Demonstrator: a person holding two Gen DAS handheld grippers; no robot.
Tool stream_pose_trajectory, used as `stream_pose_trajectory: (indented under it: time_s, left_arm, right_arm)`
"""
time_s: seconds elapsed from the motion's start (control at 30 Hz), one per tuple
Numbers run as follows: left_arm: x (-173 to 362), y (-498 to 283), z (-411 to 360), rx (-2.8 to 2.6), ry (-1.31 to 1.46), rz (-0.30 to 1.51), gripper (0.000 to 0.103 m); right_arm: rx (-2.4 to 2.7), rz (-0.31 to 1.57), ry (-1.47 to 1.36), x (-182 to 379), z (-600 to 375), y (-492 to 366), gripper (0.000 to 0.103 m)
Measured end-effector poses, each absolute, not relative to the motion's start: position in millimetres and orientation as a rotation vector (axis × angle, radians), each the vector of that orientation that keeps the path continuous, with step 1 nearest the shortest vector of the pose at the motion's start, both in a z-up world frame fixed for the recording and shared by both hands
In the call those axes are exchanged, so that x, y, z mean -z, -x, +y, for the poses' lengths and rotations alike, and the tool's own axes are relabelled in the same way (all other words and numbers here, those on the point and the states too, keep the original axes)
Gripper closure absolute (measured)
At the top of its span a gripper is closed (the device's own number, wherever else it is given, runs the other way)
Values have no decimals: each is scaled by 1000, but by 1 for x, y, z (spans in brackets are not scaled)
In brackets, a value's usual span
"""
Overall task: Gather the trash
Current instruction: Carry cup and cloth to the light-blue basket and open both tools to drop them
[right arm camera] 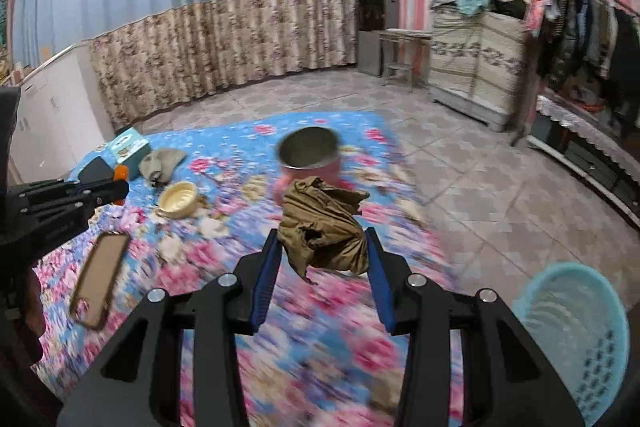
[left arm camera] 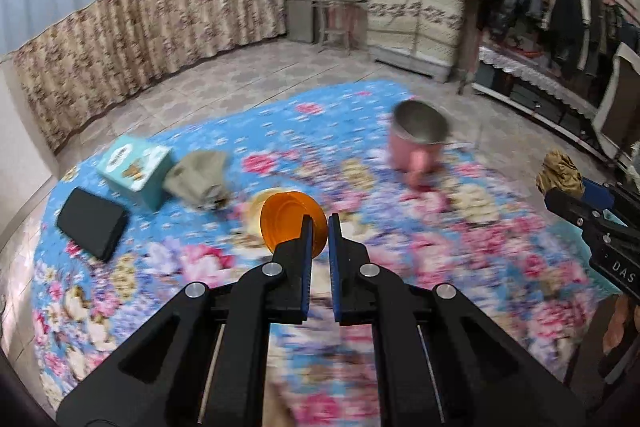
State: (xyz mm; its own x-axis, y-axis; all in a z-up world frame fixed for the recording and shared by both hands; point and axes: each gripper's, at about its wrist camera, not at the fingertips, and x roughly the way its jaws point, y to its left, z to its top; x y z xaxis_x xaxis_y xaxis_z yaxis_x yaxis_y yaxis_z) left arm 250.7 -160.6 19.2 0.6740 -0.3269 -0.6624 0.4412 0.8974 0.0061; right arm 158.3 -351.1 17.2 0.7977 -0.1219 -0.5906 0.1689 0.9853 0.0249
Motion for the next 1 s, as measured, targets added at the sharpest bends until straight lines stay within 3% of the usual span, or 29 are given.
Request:
stream_pose_trajectory:
  time_s: [0.6,1.0]
  left_arm:
    - [-21,-149,-341,715,-241,632,97]
    - [-3,-104,-440,887,-297,639,97]
  right_arm:
    - [506,559,-155,-32,-492,-17,61]
    - [640,561,-248,-11,-565,35,61]
